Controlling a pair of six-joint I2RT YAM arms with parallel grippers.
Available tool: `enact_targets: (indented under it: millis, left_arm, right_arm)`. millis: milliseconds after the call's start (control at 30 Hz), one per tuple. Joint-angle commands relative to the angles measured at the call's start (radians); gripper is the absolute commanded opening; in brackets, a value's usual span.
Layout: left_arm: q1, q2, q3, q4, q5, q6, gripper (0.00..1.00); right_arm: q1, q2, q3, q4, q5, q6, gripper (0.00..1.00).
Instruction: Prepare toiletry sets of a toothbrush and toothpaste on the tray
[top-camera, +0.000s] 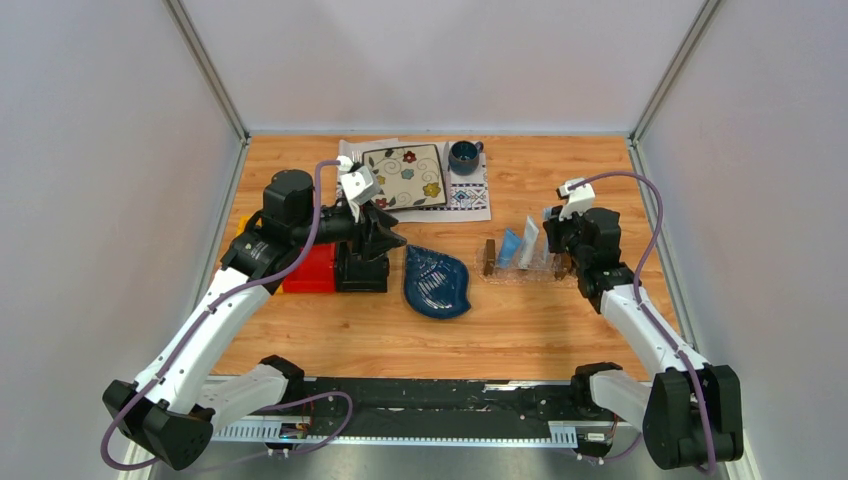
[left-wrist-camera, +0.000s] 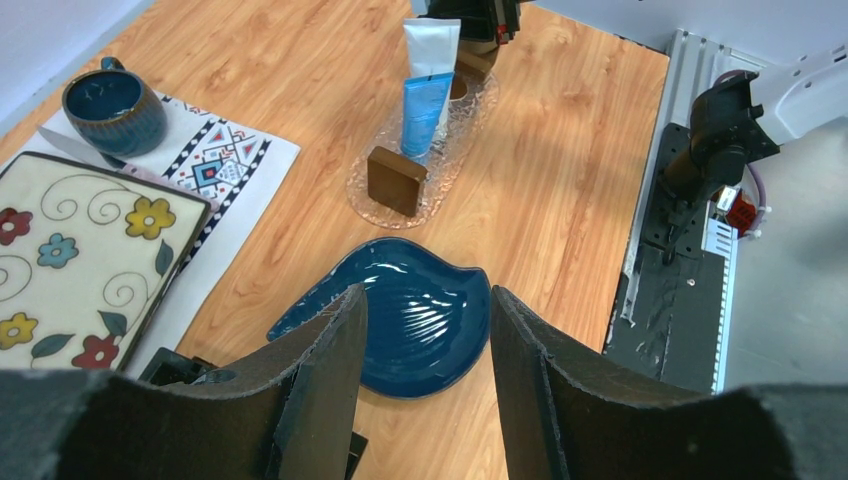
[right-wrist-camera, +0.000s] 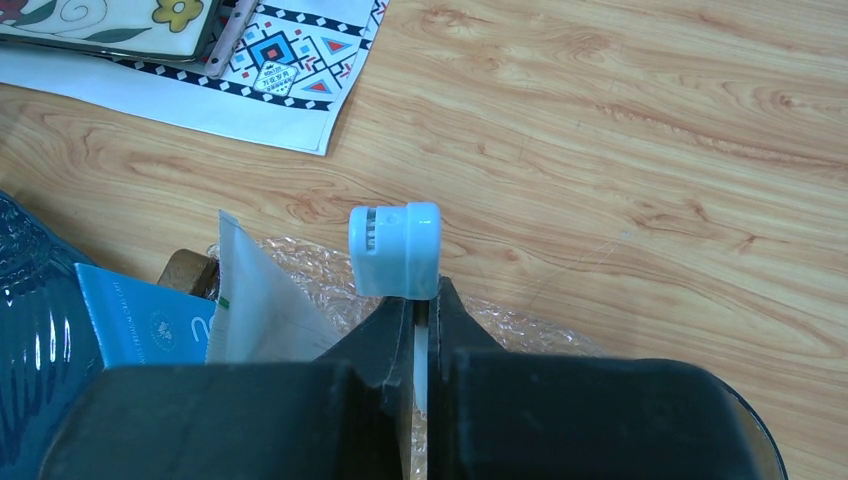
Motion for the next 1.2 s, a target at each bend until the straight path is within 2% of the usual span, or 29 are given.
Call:
enact_targets:
  millis: [0,433,867,1167]
  left_arm:
    - [0.005,-0.009,-0.001,0.037,0.022,0.006,0.56]
    - [0.005,-0.014,0.002,0.029,0.026,0.01,0.56]
    - [0.005,-0.019,0.005,0.01,0.025,0.024,0.56]
    - [0.005,-0.022,0.007,0.006,0.028,0.026,0.56]
  right_arm:
    - [-0.003,-0.028,-0.014,0.073,-0.012,-0.018,0.0]
    - [-0.003,-0.028,-0.028,0.082,-0.012,-0.027,0.01]
    - [-0.003,-0.021,-0.031,0.072,-0.004,-0.033,0.09]
    - [-0.005,-0.014,-0.03,0.062,-0.006,-0.029,0.2]
